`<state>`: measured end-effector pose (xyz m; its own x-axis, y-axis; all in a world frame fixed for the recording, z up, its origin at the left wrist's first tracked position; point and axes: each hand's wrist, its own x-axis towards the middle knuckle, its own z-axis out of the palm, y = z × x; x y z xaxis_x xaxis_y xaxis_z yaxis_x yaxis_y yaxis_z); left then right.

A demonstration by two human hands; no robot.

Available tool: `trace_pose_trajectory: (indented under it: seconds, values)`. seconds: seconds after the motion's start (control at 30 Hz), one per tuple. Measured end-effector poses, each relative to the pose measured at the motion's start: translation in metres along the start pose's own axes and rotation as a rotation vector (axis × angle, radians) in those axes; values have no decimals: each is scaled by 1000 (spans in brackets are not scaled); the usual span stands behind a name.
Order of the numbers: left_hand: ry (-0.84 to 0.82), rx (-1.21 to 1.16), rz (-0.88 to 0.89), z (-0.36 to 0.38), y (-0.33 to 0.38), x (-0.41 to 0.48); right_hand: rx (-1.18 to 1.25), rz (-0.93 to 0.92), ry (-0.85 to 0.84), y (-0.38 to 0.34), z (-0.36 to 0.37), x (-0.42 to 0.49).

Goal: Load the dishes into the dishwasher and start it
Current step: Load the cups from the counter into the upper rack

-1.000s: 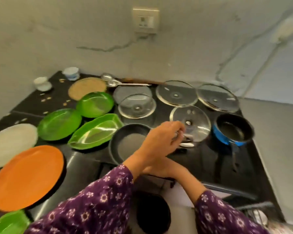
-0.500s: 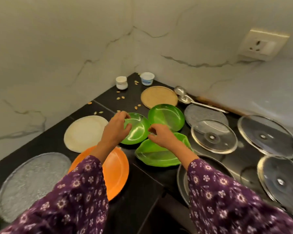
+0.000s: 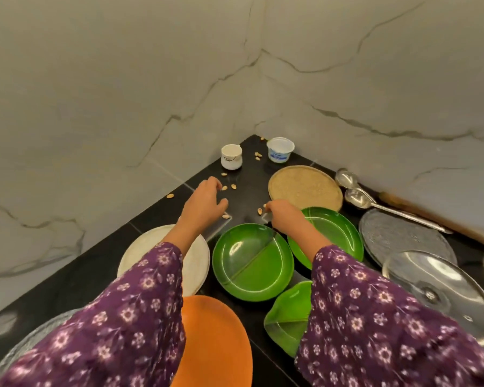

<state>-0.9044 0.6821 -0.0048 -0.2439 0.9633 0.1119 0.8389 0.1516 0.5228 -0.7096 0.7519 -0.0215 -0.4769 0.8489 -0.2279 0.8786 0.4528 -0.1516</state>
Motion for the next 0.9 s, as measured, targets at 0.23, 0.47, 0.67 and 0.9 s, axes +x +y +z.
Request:
trace_pose_trajectory:
  seconds: [0.23, 0.47, 0.67, 0.9]
  values:
    - [-28, -71, -31, 32, -5, 79, -203, 79, 29, 6, 19, 31]
    - [9, -142, -130, 57, -9, 157, -167, 90, -22, 14, 24, 57]
    - [20, -124, -137, 79, -14, 185, -143, 72, -64, 12, 32, 63]
    - [143, -169, -191, 80, -15, 195, -128, 78, -50, 15, 34, 58]
